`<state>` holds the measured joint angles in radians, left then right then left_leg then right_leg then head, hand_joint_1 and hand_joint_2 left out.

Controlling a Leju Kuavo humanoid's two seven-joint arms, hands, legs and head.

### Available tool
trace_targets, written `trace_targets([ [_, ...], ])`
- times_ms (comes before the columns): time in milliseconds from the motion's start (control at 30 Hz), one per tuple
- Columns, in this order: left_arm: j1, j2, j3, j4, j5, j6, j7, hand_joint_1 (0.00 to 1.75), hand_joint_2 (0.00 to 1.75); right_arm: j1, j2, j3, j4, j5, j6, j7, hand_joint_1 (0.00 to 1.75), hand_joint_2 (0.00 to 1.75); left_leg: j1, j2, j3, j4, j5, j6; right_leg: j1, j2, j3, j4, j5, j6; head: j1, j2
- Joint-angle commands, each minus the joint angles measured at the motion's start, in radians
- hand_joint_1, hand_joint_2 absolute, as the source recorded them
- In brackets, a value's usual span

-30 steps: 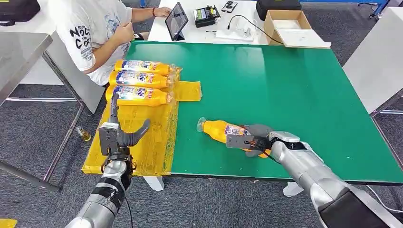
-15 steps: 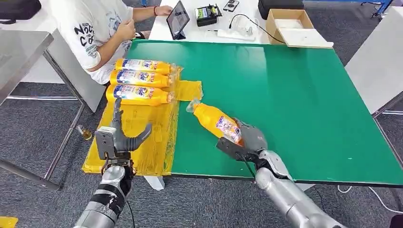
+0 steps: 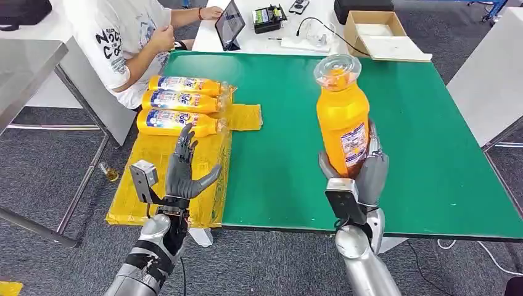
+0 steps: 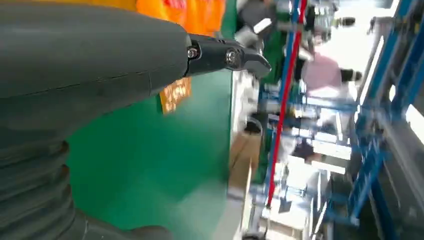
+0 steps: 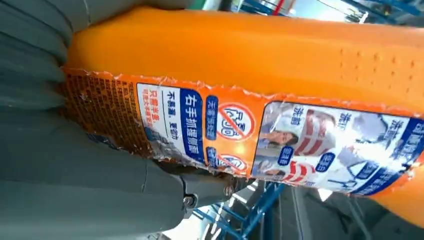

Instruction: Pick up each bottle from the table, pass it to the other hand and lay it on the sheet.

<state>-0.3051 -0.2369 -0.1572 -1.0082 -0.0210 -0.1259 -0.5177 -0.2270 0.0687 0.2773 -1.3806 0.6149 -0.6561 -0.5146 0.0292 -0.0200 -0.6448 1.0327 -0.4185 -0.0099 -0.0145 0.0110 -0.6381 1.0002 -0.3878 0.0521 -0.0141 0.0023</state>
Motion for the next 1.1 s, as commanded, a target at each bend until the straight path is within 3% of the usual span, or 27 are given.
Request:
trace_targets([
  [33, -0.111, 0.076, -0.173, 0.148, -0.049, -0.156, -0.006, 0.0, 1.75, -0.027, 0.03, 0.039, 0.135, 0.009, 0.104, -0.094, 1.75, 1.75, -0.001, 0.001, 0.005, -0.002, -0.001, 0.002, 0.0, -0.002, 0.005, -0.001, -0.001, -0.002, 0.0, 0.0],
  [267, -0.119, 0.072, -0.174, 0.17, -0.05, -0.153, -0.017, 0.0, 1.75, -0.034, 0.043, 0.042, 0.174, 0.006, 0.082, -0.12, 1.75, 1.75, 0.0, 0.003, 0.006, -0.002, -0.001, 0.002, 0.001, 0.0, 0.005, -0.002, -0.001, -0.002, 0.0, 0.0],
  [333, -0.121, 0.079, -0.188, 0.177, -0.021, -0.222, -0.011, 0.0, 1.75, -0.034, 0.045, 0.071, 0.213, -0.003, 0.154, -0.107, 1.75, 1.75, 0.0, 0.003, 0.006, -0.002, -0.001, 0.003, 0.001, 0.0, 0.006, -0.002, -0.001, -0.002, 0.0, 0.0],
  [500, -0.141, 0.094, -0.234, 0.217, 0.063, -0.365, -0.03, 0.0, 1.75, -0.074, 0.138, 0.136, 0.516, -0.075, 0.188, -0.183, 1.75, 1.75, 0.0, 0.006, 0.009, -0.004, -0.002, 0.002, 0.001, 0.003, 0.008, -0.003, 0.0, -0.003, 0.0, 0.0],
  [733, -0.165, 0.1, -0.279, 0.229, 0.13, -0.428, -0.011, 0.0, 1.75, -0.144, 0.199, 0.265, 0.754, -0.004, 0.088, -0.177, 1.75, 1.75, 0.001, 0.005, 0.005, -0.002, -0.001, 0.001, 0.002, 0.003, 0.003, -0.001, -0.001, -0.002, 0.0, 0.0],
  [867, -0.171, 0.104, -0.288, 0.239, 0.164, -0.461, -0.008, 0.0, 1.75, -0.154, 0.204, 0.293, 0.79, 0.028, 0.052, -0.167, 1.75, 1.75, 0.001, 0.002, 0.002, -0.001, 0.0, 0.001, 0.001, 0.001, 0.001, 0.0, 0.0, -0.001, 0.0, 0.0],
  [933, -0.171, 0.104, -0.288, 0.239, 0.164, -0.461, -0.008, 0.0, 1.75, -0.154, 0.204, 0.293, 0.79, 0.028, 0.052, -0.167, 1.75, 1.75, 0.0, 0.004, 0.008, -0.003, -0.002, 0.003, 0.001, 0.001, 0.007, -0.002, -0.002, -0.002, 0.001, 0.0],
  [1100, -0.175, 0.108, -0.301, 0.241, 0.208, -0.483, 0.006, 0.0, 1.75, -0.161, 0.209, 0.305, 0.813, 0.037, 0.04, -0.153, 1.75, 1.75, 0.001, 0.001, 0.001, -0.001, 0.0, 0.001, 0.001, 0.0, 0.001, 0.0, -0.001, -0.001, 0.0, 0.0],
])
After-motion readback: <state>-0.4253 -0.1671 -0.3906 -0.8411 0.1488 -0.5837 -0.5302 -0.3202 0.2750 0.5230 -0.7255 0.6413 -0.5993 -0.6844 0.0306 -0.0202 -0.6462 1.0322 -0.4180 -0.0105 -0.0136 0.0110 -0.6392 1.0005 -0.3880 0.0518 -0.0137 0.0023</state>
